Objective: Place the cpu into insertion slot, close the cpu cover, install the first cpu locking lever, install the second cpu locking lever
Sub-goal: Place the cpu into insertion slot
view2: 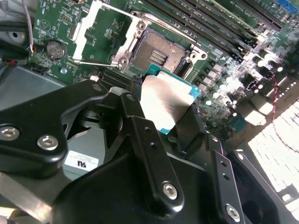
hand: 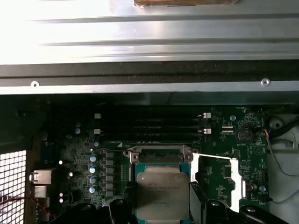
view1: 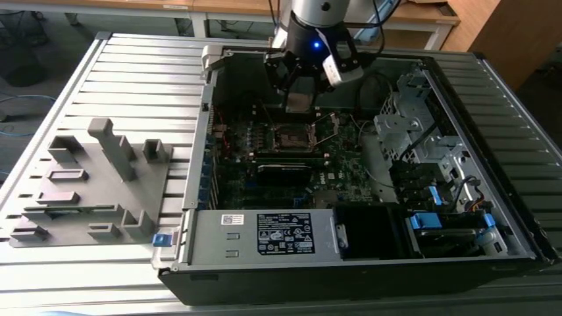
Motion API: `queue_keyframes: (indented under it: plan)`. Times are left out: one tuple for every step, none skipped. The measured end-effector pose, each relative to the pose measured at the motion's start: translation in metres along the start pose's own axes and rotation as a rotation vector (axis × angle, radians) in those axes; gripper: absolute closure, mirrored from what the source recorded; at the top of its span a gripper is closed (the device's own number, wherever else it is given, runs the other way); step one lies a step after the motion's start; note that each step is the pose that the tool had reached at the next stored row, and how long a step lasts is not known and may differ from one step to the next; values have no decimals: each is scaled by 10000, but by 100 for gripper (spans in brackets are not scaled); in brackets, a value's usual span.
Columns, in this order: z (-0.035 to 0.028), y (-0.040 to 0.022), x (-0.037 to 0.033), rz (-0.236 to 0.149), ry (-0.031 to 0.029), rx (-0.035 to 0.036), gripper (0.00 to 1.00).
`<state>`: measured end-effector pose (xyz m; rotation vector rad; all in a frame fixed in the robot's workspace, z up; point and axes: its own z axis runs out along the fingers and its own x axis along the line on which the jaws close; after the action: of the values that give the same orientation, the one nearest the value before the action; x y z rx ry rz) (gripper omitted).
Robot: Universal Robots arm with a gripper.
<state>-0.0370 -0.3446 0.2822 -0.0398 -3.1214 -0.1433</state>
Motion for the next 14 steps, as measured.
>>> queue_keyframes:
  plan:
    - [18, -2, 0, -2, 0, 0, 46]
    - [36, -4, 0, -11, 1, 1, 46]
    - [54, -6, 0, -23, 3, 1, 46]
    - [71, -9, -1, -41, 4, 1, 46]
    - [91, -11, -1, -61, 6, 1, 46]
    - [108, -13, -2, -74, 6, 1, 46]
    - [120, -14, -2, -81, 7, 0, 46]
    - [121, -15, -2, -82, 8, 2, 46]
    - [121, -15, -2, -82, 8, 2, 46]
    - [121, -15, 3, -83, 8, 2, 46]
    - [121, -15, 9, -82, 8, 2, 46]
    - [121, -15, 9, -83, 8, 2, 46]
    - [121, -15, 9, -82, 8, 2, 46]
    - [122, -15, 9, -83, 8, 2, 46]
